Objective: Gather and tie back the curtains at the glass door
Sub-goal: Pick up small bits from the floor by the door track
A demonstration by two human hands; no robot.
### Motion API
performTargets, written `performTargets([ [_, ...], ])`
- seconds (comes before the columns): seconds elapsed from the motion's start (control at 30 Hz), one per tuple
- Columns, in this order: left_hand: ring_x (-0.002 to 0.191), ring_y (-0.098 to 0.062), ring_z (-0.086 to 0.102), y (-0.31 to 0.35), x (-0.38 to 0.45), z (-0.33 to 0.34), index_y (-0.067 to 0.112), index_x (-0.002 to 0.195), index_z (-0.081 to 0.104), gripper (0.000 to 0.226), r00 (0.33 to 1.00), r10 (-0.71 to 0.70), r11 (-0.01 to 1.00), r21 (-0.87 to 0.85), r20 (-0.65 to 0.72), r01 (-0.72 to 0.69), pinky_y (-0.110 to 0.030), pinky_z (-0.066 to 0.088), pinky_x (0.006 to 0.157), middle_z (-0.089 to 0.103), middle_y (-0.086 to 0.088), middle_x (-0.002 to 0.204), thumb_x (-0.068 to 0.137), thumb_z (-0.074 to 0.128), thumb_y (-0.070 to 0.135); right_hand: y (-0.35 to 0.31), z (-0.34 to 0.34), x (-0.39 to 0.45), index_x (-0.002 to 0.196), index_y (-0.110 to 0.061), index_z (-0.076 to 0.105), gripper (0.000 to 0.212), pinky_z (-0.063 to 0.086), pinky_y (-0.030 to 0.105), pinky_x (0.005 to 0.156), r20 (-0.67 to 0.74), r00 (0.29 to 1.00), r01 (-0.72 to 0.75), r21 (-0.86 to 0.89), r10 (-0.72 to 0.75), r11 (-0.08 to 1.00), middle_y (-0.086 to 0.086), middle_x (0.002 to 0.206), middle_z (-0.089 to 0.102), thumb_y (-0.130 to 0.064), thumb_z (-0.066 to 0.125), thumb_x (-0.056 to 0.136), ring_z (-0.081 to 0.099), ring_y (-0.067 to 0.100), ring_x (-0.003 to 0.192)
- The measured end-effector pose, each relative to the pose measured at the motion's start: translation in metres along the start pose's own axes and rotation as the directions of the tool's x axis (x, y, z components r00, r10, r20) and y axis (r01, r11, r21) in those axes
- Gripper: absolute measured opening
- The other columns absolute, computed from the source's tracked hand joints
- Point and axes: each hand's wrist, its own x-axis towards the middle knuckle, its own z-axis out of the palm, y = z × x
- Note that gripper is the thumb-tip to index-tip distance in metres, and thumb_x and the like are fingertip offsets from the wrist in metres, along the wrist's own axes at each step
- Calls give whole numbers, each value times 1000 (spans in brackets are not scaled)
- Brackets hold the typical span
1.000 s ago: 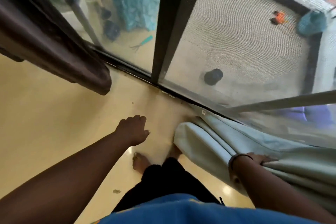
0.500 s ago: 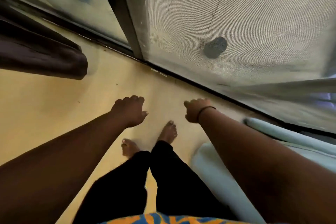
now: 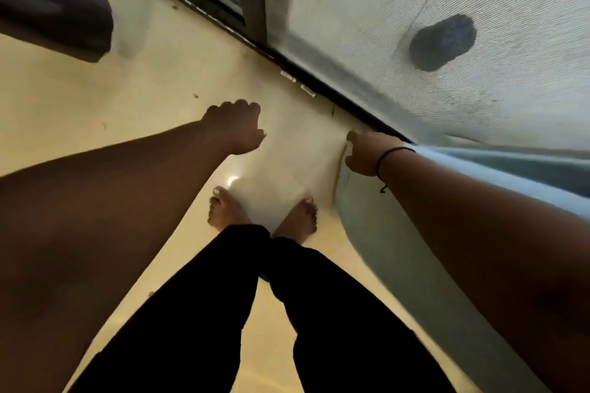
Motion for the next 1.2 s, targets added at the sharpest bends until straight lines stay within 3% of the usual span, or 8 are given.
performTargets([
  [0.1,123,-35,44,-11,28,19,14,138,36,56,999,23,1000,-21,-35,-23,-44,37,97,42,-12,139,93,45,48,-10,7,39,130,-15,44,46,45,46,94,41,999,15,96,-19,995,11,130,51,-21,51,85,52,33,115],
  [0.23,124,-36,43,-24,67,43,13,138,35,55,995,65,998,-8,-77,-66,-45,38,97,40,-12,141,94,45,45,-29,19,85,132,-17,39,58,47,57,88,13,986,-168,108,168,980,12,131,44,-18,50,75,50,39,115],
  [0.33,125,-36,42,-27,99,53,13,139,35,55,991,56,998,-33,-122,-60,-46,37,98,38,-12,142,94,46,43,-37,25,117,132,-14,41,55,51,49,86,5,989,-149,92,149,985,14,128,48,-14,52,78,53,36,112],
  [0.5,125,-34,42,-17,154,61,14,138,36,53,968,167,986,26,-187,-165,-45,40,96,36,-10,144,93,48,38,-44,32,169,124,-13,54,38,49,35,80,-222,975,14,163,23,987,10,123,57,-7,44,88,57,31,107],
  [0.67,123,-32,42,-7,204,68,14,137,36,49,920,309,945,189,-239,-268,-44,42,91,39,-9,141,92,49,30,-51,38,212,134,-13,46,44,44,35,72,-341,940,89,212,-12,973,13,126,50,-6,41,90,56,36,106],
  [0.8,118,-31,46,1,237,77,14,135,38,46,875,385,913,257,-293,-316,-43,43,85,47,-10,131,91,46,26,-54,46,230,125,-8,48,34,48,42,76,-416,909,92,227,11,970,17,119,50,-8,42,92,57,40,102],
  [1.07,71,-22,60,0,253,97,16,104,62,39,733,531,827,447,-425,-340,-27,44,53,62,-2,83,81,31,23,-67,52,245,115,-6,52,24,47,42,77,-413,904,14,285,110,958,18,114,55,-17,40,97,57,38,104],
  [1.2,83,-30,62,-2,252,101,10,109,61,56,721,543,826,429,-430,-366,-32,47,60,65,-11,95,80,14,20,-72,51,243,113,-7,53,23,46,40,80,-363,916,-31,365,173,930,16,115,56,-12,41,94,57,36,107],
])
